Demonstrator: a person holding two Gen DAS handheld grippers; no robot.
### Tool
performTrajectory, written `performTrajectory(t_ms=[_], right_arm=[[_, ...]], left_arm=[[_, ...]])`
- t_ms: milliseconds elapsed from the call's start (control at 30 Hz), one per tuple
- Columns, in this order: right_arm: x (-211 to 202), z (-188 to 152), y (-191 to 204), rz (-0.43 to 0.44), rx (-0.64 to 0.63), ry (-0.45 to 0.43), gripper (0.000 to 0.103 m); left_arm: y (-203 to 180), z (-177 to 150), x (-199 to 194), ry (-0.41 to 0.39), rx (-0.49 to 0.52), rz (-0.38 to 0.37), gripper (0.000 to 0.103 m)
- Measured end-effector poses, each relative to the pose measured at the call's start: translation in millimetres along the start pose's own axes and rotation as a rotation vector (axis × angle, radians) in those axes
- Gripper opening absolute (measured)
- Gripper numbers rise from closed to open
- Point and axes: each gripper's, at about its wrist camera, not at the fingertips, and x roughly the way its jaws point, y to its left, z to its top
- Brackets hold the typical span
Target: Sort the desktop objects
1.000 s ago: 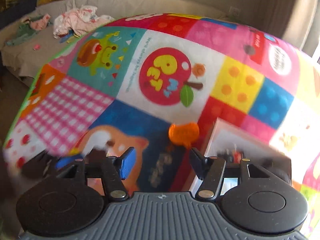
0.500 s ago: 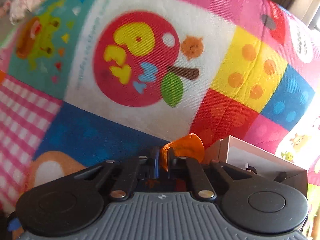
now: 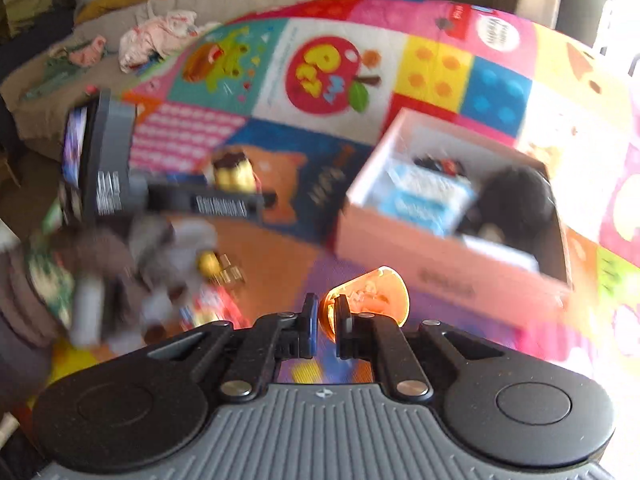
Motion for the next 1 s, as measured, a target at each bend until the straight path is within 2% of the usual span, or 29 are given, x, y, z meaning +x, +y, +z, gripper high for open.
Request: performTrajectory(t_ms=[133, 200, 267, 333, 433, 467, 533, 600, 667, 700, 733, 833, 1000], right_arm=[[-3, -32, -6, -0.061, 0.053, 0.006, 0.009], [-9, -41, -14, -0.07, 0.098, -0.02, 0.014], [-18, -49, -19, -0.077, 0.124, -0.05, 0.023], [-24, -53, -23, -0.074, 0.14, -0.076, 0.039], [-30, -58, -28, -0.087, 0.142, -0.108, 0.053], [-31, -60, -30, -0.093, 0.144, -0.119, 0.058], [-33, -63, -32, -0.099, 0.153, -0.136, 0.064], [-37, -66, -36, -0.104, 0.169, -0.153, 0.07], [-39, -70, -40, -0.121, 0.193, -0.173, 0.081], [-41, -73, -43, -0.135, 0.208, -0.184, 0.085], [-42, -76, -46, -0.15, 0.222, -0.196, 0.091], [-42, -89, -56, -0.211, 0.265, -0.223, 0.1], [-28, -105, -74, -0.242, 0.345, -0.17, 0.101]], left_arm=[[-8, 1, 3, 0.019, 0.05, 0.044, 0.103], [-11, 2, 3, 0.018, 0.065, 0.068, 0.103], [-14, 3, 1, 0.004, 0.09, 0.079, 0.103], [-20, 6, 1, -0.011, 0.127, 0.11, 0.103], [-26, 12, 1, -0.027, 0.15, 0.132, 0.1], [-28, 14, 1, -0.027, 0.159, 0.135, 0.097], [-34, 17, 4, -0.015, 0.192, 0.148, 0.073], [-37, 18, 7, -0.008, 0.218, 0.164, 0.068], [-38, 16, 7, -0.005, 0.238, 0.179, 0.058], [-38, 15, 6, -0.007, 0.247, 0.183, 0.045], [-38, 14, 3, -0.011, 0.25, 0.176, 0.044], [-42, 12, -14, -0.031, 0.242, 0.135, 0.044], [-70, 0, -58, -0.064, 0.281, -0.02, 0.044]])
